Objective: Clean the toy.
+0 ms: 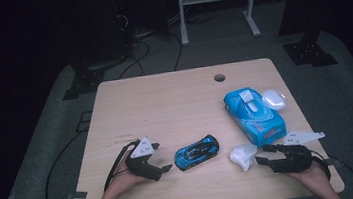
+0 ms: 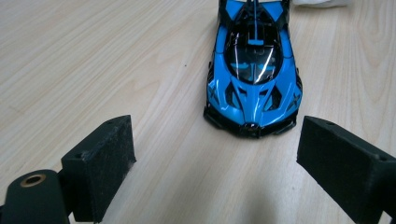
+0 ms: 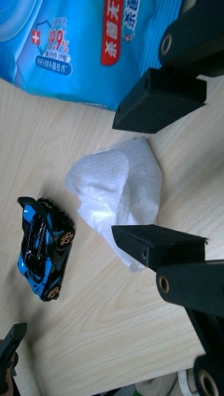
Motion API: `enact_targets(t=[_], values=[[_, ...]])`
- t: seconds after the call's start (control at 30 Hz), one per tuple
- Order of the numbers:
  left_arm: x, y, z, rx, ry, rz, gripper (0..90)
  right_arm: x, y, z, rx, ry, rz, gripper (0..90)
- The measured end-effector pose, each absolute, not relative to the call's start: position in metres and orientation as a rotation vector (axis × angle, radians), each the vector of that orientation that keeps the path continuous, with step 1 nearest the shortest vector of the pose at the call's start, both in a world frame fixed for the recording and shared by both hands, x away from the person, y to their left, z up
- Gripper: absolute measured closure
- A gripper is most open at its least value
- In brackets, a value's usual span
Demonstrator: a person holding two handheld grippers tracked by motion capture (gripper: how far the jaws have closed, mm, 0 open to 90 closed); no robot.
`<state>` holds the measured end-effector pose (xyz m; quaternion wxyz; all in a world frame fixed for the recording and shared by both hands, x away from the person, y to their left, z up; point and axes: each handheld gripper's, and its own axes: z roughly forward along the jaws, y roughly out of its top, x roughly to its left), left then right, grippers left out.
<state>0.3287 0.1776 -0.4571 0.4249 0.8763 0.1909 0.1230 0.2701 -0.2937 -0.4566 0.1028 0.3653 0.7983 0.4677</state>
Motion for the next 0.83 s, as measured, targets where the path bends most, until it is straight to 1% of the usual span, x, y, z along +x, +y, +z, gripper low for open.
enact_targets(t=[0.13, 0.27, 0.47, 0.6, 0.83], values=[[0.327, 0.184, -0.458, 2.185, 0.503, 0.312, 10.1, 0.269, -0.296, -0.458, 1.091, 2.347, 1.387, 40.0], [0.323, 0.19, -0.458, 2.143, 0.534, 0.313, 10.0, 0.267, -0.297, -0.46, 1.087, 2.347, 1.389, 38.8], [0.316, 0.197, -0.46, 2.123, 0.568, 0.346, 9.5, 0.261, -0.298, -0.463, 1.078, 2.345, 1.406, 36.7], [0.316, 0.201, -0.461, 2.093, 0.606, 0.348, 9.5, 0.258, -0.298, -0.467, 1.083, 2.344, 1.416, 34.8], [0.32, 0.205, -0.465, 2.093, 0.643, 0.364, 9.4, 0.261, -0.296, -0.469, 1.088, 2.335, 1.422, 30.4]])
